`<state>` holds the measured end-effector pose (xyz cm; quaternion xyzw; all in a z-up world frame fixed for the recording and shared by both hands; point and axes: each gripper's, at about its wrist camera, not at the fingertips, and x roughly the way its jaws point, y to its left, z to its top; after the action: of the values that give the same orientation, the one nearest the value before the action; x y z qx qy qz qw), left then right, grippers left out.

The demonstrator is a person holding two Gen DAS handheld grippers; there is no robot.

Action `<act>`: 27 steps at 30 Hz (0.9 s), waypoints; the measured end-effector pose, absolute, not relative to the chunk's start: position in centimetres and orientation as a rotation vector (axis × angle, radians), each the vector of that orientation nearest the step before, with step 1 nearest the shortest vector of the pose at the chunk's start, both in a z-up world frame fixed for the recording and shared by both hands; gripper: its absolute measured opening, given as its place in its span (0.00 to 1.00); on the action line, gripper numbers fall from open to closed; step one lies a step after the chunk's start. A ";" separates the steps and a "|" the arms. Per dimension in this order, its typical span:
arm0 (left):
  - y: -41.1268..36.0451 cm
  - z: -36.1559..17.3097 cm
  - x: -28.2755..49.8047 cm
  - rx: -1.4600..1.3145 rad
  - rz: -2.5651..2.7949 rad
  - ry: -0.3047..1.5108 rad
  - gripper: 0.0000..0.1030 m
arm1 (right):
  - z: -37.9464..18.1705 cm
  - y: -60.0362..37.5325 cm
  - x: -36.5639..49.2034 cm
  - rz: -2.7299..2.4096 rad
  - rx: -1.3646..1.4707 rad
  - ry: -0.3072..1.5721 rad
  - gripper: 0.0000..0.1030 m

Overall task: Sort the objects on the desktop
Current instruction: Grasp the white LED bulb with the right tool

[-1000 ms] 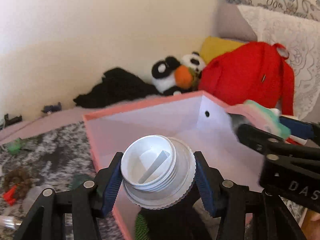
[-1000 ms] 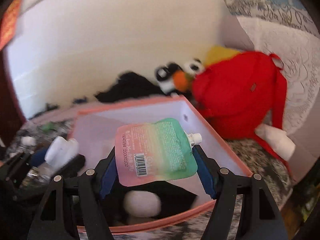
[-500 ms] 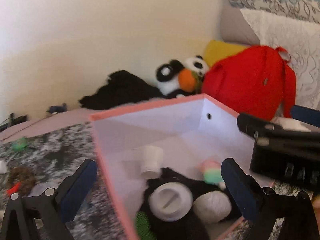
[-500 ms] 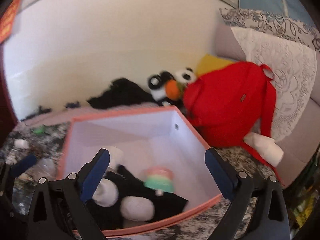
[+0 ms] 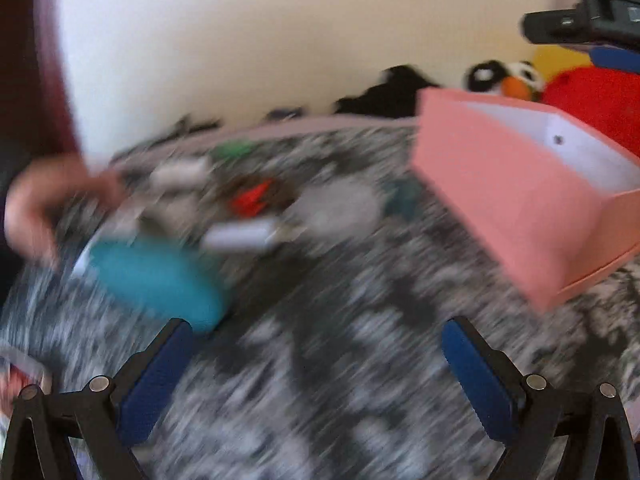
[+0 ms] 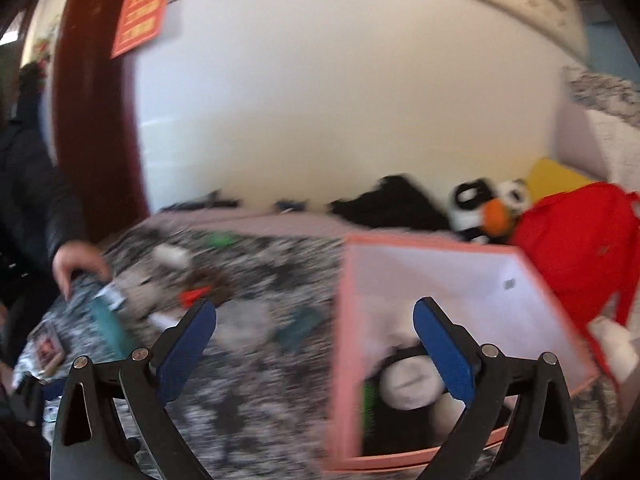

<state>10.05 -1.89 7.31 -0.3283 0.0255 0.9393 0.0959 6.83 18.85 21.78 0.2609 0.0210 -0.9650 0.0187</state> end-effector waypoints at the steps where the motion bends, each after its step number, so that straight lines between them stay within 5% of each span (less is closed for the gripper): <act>1: -3.2 6.8 9.9 -1.010 2.798 0.039 0.99 | 21.4 17.8 6.5 -2.968 0.825 0.065 0.98; 12: -12.0 7.1 9.6 -1.058 2.858 -0.309 0.99 | 14.0 9.7 -0.7 -2.801 1.018 0.084 0.95; 17: -11.8 7.2 9.2 -1.064 2.820 -0.328 0.99 | 9.6 4.6 -4.9 -2.640 1.088 0.272 0.55; 19: -11.7 7.2 9.3 -1.057 2.807 -0.324 0.99 | 7.8 2.8 -6.4 -2.591 1.120 0.360 0.48; 22: -11.7 7.3 9.3 -1.061 2.797 -0.323 0.99 | 5.6 1.4 -8.4 -2.511 1.155 0.399 0.47; 27: -12.1 7.2 9.0 -1.073 2.796 -0.339 0.99 | 3.2 3.7 -11.8 -2.403 1.272 0.155 0.48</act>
<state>9.05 -12.15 7.25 -0.3554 -0.1122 0.9258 0.0639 -11.84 3.67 3.21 0.4570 0.0557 -0.8631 0.2077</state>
